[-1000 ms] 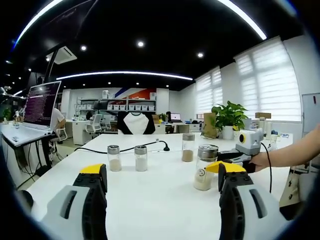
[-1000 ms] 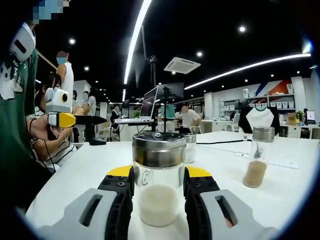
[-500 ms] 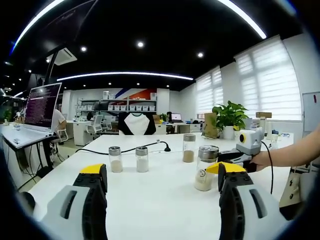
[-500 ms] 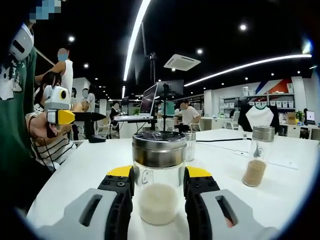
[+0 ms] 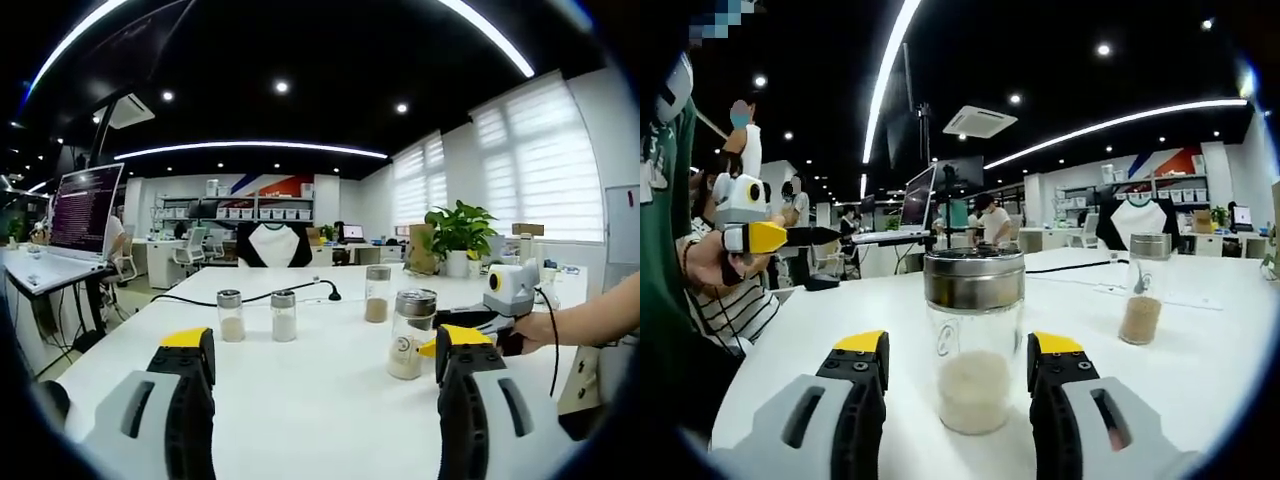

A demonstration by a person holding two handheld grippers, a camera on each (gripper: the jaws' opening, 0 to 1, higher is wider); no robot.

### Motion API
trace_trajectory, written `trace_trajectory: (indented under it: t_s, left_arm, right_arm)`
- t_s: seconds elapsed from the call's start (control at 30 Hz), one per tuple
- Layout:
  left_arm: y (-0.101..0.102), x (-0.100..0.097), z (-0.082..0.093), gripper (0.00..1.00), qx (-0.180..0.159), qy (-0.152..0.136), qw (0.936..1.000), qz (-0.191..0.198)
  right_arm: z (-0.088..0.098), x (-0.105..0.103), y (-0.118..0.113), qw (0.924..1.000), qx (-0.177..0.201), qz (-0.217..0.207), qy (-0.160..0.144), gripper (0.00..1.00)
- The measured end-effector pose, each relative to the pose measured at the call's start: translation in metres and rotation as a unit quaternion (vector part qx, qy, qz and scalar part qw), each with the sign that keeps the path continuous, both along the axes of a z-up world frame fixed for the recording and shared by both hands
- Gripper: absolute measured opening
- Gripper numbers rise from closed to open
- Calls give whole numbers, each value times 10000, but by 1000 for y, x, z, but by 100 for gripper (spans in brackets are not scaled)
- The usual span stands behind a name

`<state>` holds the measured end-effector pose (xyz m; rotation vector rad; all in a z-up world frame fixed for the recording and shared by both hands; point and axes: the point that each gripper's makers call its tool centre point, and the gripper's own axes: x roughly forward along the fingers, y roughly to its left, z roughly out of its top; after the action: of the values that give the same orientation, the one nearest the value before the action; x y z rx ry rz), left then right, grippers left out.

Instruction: Rotate the seasoning bottle until the label or dispensing opening points toward the visible target arrow and the bottle remains upright within the marked orientation range

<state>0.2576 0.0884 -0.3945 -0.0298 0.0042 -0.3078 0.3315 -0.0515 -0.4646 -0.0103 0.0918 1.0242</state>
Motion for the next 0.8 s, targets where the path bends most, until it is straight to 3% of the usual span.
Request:
trace_trajectory:
  t_s: [0.27,0.43,0.67,0.8]
  left_arm:
    - [1,0,0,96,-34,-11,10000,8]
    - [-1,-1,-1,96,-39,7,10000,-16]
    - [-2,-1,-2,96,-55,20,10000,-20]
    - [-2,-1,-3,96,-57,24,10000,-22]
  right_arm:
    - [2,6,-8,9955,-75,-918,-206,58]
    - [9,10,-13,9898,102,-1393,-298,58]
    - [18,10,-10,9834,208,-1753,-415,58]
    - [16,13,-11,9774,339,-2064,-301,58]
